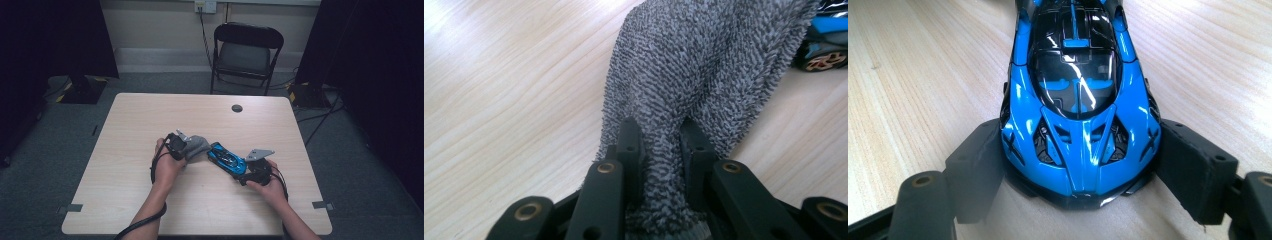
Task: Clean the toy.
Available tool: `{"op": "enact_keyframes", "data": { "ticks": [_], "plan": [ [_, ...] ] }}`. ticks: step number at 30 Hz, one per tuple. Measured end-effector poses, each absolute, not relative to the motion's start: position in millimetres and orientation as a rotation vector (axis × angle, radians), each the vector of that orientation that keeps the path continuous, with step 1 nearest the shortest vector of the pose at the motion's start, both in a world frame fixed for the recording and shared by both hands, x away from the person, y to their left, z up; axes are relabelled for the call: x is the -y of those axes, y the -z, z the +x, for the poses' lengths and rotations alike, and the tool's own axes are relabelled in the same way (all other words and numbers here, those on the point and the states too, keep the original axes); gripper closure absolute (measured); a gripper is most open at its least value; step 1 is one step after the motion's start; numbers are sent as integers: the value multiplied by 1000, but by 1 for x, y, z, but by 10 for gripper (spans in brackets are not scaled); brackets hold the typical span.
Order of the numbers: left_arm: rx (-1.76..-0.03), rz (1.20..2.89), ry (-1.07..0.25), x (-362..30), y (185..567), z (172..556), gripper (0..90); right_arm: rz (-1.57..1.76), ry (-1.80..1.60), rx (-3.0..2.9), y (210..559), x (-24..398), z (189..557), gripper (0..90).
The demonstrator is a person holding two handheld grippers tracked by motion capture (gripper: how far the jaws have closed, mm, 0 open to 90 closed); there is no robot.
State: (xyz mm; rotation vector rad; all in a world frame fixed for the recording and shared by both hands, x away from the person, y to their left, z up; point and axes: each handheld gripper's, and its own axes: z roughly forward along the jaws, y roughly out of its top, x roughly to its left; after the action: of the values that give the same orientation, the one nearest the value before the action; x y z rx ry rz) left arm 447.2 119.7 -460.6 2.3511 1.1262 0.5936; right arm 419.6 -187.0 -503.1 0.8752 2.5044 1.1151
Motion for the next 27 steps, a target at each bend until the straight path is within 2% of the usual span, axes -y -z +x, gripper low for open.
{"op": "enact_keyframes", "data": {
  "ticks": [17,27],
  "plan": [
    [-1128,2300,-575,-159,454,421,752,886,-1112,-2502,503,188,418,224],
    [-1102,2288,-550,-165,457,413,750,851,-1088,-2543,480,197,418,189]
  ]
}}
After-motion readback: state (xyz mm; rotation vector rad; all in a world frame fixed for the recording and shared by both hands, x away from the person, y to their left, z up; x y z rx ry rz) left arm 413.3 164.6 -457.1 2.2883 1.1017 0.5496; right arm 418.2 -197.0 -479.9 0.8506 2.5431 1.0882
